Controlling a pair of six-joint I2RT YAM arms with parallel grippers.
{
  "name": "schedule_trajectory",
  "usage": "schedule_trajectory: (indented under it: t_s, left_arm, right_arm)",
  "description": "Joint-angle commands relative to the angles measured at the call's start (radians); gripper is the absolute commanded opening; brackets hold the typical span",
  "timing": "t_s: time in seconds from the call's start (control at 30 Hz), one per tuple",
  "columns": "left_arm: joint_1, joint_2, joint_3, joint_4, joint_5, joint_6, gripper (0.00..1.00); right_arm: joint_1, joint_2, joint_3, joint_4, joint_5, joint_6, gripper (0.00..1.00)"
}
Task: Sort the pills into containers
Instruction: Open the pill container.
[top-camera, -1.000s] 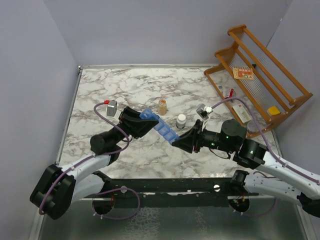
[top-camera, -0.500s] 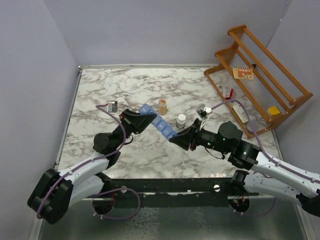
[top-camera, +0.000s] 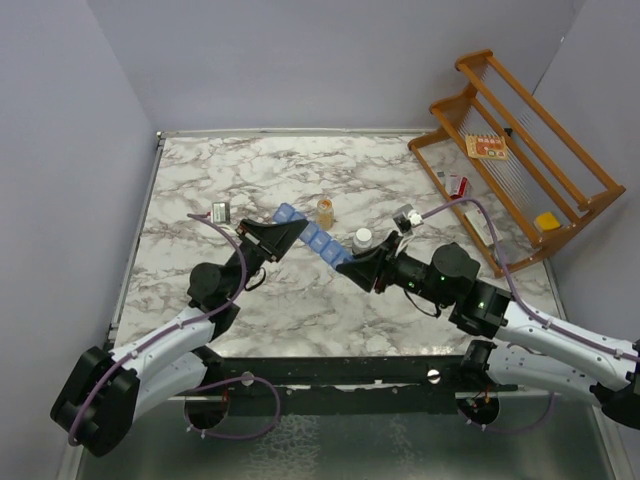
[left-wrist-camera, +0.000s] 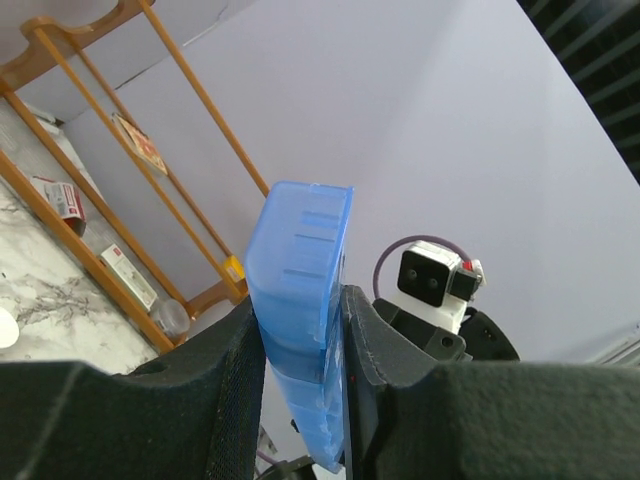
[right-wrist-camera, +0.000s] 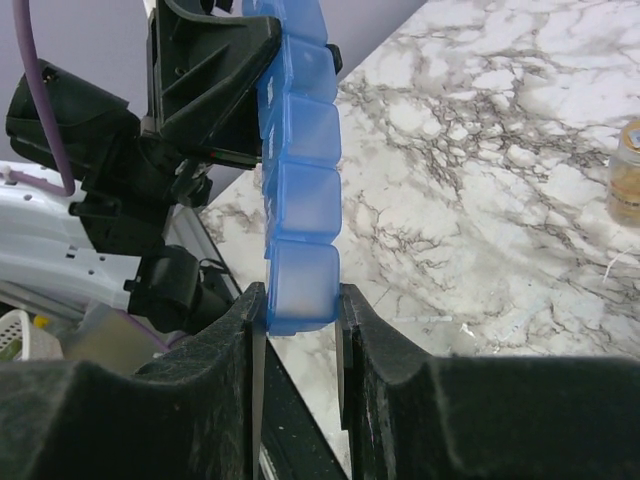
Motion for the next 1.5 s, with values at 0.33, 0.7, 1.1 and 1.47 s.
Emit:
schedule_trajectory:
  t_s: [0.33, 0.7, 1.1, 1.47]
  left_arm:
    - [0.003, -0.015, -0.061, -0.108, -0.118, 0.049, 0.0]
    - [0.003, -0.049, -0.09, -0.2, -0.124, 0.066, 0.0]
    - [0.003, -0.043, -0.068, -0.275, -0.072, 0.219, 0.0]
    - [0.003, 0.044, -0.057, -0.279, -0.052, 0.18, 0.0]
  right_arm:
    - [0.002, -0.043, 0.083, -0.054, 0.137, -0.174, 0.74]
    - [0.007, 0.122, 0.174, -0.246, 0.1, -0.321, 0.62]
    - [0.096, 0.247, 0.199, -0.232, 0.234, -0.494, 0.51]
    - [0.096, 0.321, 0.217, -0.209, 0.243, -0.5, 0.55]
